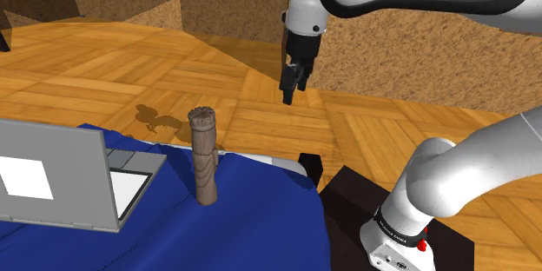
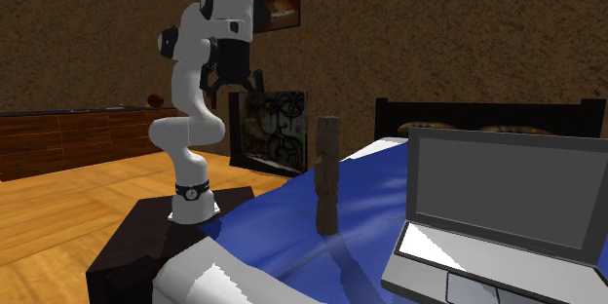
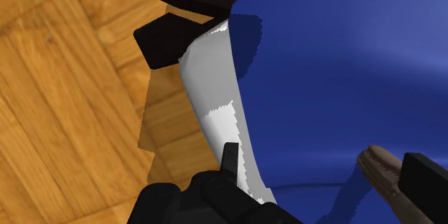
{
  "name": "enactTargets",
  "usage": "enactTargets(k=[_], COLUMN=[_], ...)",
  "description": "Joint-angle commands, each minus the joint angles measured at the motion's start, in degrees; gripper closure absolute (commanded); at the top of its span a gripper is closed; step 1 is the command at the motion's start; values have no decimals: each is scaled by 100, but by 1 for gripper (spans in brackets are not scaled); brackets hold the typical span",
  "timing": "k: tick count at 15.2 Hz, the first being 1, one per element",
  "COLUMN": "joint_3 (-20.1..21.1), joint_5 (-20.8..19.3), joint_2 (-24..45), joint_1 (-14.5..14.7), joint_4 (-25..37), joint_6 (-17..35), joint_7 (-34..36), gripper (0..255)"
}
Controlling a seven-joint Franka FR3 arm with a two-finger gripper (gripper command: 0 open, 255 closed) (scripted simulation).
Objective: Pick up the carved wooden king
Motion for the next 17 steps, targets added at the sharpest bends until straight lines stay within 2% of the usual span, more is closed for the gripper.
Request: enactTargets(k=[1,9,17], joint_3=[205,986,1636], joint_5=[56,-75,-756], joint_2=[297,1716,3409], joint_1=[46,184,550], joint_4=[263,1580,3328], joint_6=[61,233,80], joint_7=[222,1111,2093], gripper=[0,0,0])
